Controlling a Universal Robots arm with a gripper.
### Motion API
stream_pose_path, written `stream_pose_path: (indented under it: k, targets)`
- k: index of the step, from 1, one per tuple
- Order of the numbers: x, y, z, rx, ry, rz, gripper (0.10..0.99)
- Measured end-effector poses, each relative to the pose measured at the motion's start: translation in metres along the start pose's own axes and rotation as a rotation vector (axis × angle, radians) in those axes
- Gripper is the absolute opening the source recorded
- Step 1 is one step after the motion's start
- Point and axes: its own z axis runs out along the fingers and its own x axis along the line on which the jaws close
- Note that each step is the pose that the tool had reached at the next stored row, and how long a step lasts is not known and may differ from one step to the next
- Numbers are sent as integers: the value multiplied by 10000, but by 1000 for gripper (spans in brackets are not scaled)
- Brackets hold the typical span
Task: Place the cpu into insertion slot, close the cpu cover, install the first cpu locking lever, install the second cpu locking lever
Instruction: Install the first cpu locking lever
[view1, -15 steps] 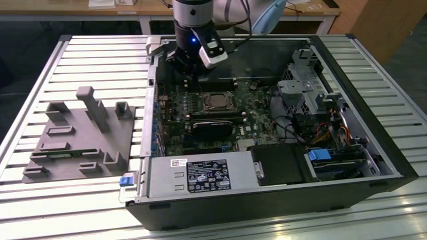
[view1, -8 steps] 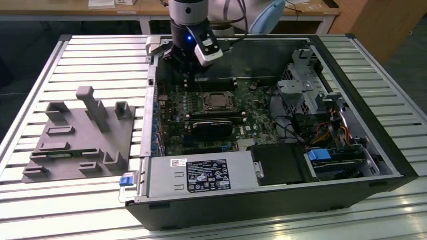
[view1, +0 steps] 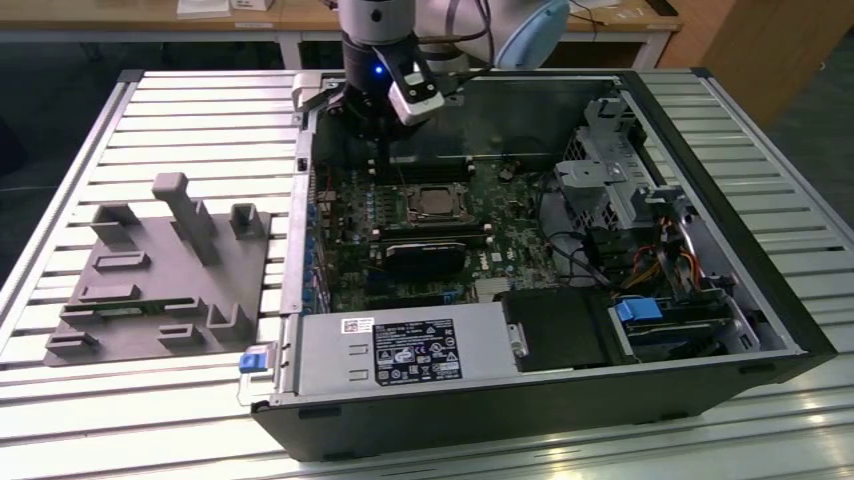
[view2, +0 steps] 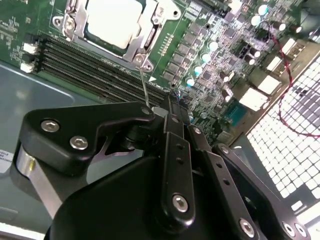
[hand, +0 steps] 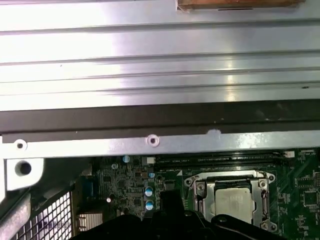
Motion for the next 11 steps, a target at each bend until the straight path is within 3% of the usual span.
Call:
stream_pose_path:
  k: [4,11]
  targets:
    - [-25,11,3,-1,-1,0,106]
    - [-181,29,10,-1,-1,0,106]
